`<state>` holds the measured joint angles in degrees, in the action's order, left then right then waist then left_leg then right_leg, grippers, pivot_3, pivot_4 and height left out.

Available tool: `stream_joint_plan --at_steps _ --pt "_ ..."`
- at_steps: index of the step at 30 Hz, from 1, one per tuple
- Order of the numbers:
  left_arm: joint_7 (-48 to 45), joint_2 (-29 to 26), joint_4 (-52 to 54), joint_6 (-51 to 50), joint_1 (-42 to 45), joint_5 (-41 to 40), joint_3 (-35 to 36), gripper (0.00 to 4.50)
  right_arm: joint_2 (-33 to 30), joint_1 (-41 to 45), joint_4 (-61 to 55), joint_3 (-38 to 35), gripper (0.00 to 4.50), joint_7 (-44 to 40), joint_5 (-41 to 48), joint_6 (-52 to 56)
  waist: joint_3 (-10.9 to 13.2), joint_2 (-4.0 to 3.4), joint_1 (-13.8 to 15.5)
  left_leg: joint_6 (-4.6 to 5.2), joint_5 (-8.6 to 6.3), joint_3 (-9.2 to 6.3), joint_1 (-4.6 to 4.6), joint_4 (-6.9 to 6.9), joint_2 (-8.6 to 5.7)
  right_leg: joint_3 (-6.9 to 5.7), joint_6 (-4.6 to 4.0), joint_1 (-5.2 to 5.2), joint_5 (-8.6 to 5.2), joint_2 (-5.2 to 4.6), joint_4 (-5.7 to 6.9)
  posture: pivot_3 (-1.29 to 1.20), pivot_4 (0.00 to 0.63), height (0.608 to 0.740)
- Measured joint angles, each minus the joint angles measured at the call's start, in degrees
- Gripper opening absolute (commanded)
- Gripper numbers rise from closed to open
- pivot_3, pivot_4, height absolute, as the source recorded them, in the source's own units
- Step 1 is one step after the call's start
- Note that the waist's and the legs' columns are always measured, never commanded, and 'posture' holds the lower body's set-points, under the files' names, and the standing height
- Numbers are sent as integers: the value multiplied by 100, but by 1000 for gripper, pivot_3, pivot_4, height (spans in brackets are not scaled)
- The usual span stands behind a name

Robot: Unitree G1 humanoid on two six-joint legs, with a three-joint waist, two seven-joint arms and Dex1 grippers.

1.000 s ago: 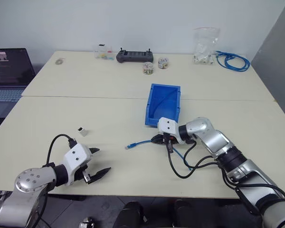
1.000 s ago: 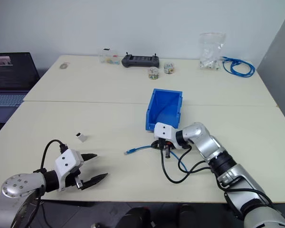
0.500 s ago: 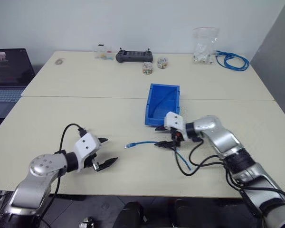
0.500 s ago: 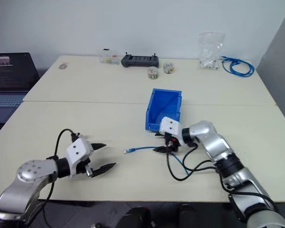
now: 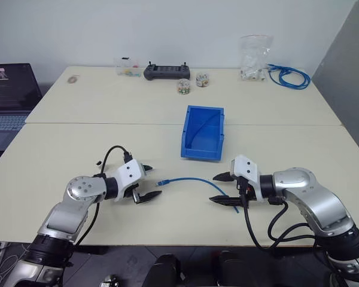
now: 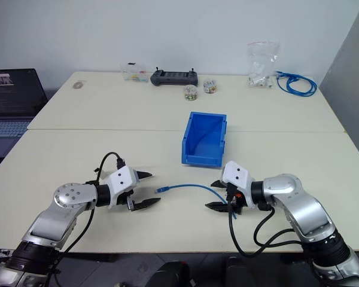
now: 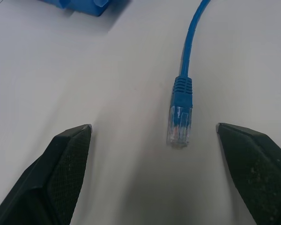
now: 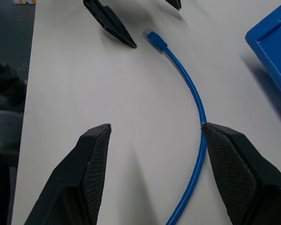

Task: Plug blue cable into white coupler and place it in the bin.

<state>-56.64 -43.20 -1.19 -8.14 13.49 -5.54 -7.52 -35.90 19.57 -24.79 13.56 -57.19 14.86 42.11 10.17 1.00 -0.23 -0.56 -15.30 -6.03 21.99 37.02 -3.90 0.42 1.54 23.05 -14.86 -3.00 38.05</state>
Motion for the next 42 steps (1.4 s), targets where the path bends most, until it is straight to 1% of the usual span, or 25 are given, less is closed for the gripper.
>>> stream_joint_plan --at_steps 1,4,6,7,10,11,13,14,15,16,17,18,23,26,29,32,33,37,40,42 --pt "-61 -44 -20 12 44 18 -49 3774 -20 -2 -40 -21 3360 54 26 51 -2 -3 -2 0 0 1 -1 -1 0 1 0 0 0 0 0 0 150 740" --pt "-174 -72 -47 26 83 56 -155 3195 -91 -55 -196 -128 3360 141 117 163 -11 -13 -3 0 0 1 -1 -1 0 1 0 0 0 0 0 0 150 740" --pt "-250 -132 -60 41 119 130 -268 2659 -144 -105 -335 -185 3360 200 235 250 -30 -22 -7 0 0 1 -5 -2 1 0 0 -4 0 0 1 0 150 740" --pt "-282 -156 -68 41 157 165 -335 2537 -161 -132 -413 -228 3360 230 285 284 -39 -33 -10 0 0 1 -12 -2 1 0 1 -12 -1 0 0 0 150 740" --pt "-292 -164 -84 41 203 274 -475 1777 -209 -233 -641 -398 3360 269 490 368 -66 -68 -12 2 -1 -1 -45 -6 2 -3 29 -52 -18 0 -7 0 150 740" --pt "-292 -164 -87 40 216 307 -520 1623 -218 -264 -716 -462 3360 269 591 396 -68 -71 -12 3 -2 -3 -59 -8 4 -6 30 -70 -19 0 -10 0 150 740" --pt "-292 -167 -98 24 240 367 -591 1074 -226 -304 -881 -602 3360 275 786 466 -75 -75 -12 3 -2 -1 -89 -16 5 -5 35 -98 -24 1 -17 0 150 740" --pt "-292 -169 -108 9 254 388 -613 880 -226 -317 -922 -645 3360 282 877 480 -77 -75 -13 4 -3 -1 -100 -18 7 -5 36 -107 -26 1 -19 0 150 740" --pt "-292 -171 -119 0 268 399 -635 709 -225 -335 -958 -685 3360 303 947 492 -79 -76 -14 4 -3 -1 -106 -19 9 -6 37 -112 -28 2 -21 0 150 740" --pt "-292 -175 -135 0 296 411 -667 441 -227 -365 -997 -734 3360 331 1013 490 -81 -77 -14 4 -3 -1 -107 -19 10 -6 37 -113 -29 3 -22 0 150 740" --pt "-291 -177 -142 0 306 422 -680 304 -229 -396 -1015 -775 3360 348 1070 487 -84 -78 -15 3 -3 -1 -107 -19 11 -6 37 -114 -29 3 -22 0 150 740" --pt "-289 -180 -148 0 313 432 -682 227 -240 -430 -1026 -791 3360 358 1104 469 -86 -78 -15 3 -3 0 -107 -19 11 -6 37 -114 -29 3 -23 0 150 740" --pt "-340 -177 -135 -160 367 401 -683 227 -345 -578 -1037 -791 3360 405 1110 208 -87 -78 -17 3 -3 1 -106 -19 13 -6 38 -113 -29 4 -23 0 150 740" --pt "-505 -126 113 -812 434 155 -597 227 -381 -690 -1037 -795 3360 453 1105 -18 -81 -69 -18 3 -4 0 -98 -19 14 -7 40 -109 -31 6 -26 0 150 740" --pt "-687 -51 360 -1493 507 -140 -560 227 -362 -771 -1041 -805 3360 523 1110 -188 -79 -65 -16 2 -3 0 -64 -10 12 -9 41 -85 -31 6 -28 0 150 740" --pt "-928 281 636 -2126 684 -622 -608 227 -286 -864 -1070 -858 3360 597 1224 -248 -64 -41 14 1 -2 -19 -18 7 11 -26 35 -55 -25 6 -27 0 150 740" --pt "-964 339 710 -2271 765 -744 -611 227 -281 -885 -1105 -859 3360 595 1268 -266 -58 -30 17 0 -2 -24 -8 7 12 -32 19 -47 -15 6 -27 0 150 740" --pt "-1027 556 816 -2876 1246 -1263 -520 227 -287 -995 -1259 -914 3360 602 1580 -192 -55 -25 12 0 -2 -28 -5 4 12 -39 26 -44 -19 5 -26 0 150 740" --pt "-1016 714 806 -3077 1455 -1495 -428 227 -291 -1069 -1385 -1002 3360 649 1973 129 -54 -25 -2 0 -2 -27 -7 2 12 -38 30 -44 -22 5 -26 0 150 740" --pt "-964 925 736 -3200 1586 -1696 -344 227 -292 -1208 -1465 -1110 3360 752 2329 401 -53 -23 6 0 -2 -30 -6 3 12 -41 30 -45 -22 5 -26 0 150 740"
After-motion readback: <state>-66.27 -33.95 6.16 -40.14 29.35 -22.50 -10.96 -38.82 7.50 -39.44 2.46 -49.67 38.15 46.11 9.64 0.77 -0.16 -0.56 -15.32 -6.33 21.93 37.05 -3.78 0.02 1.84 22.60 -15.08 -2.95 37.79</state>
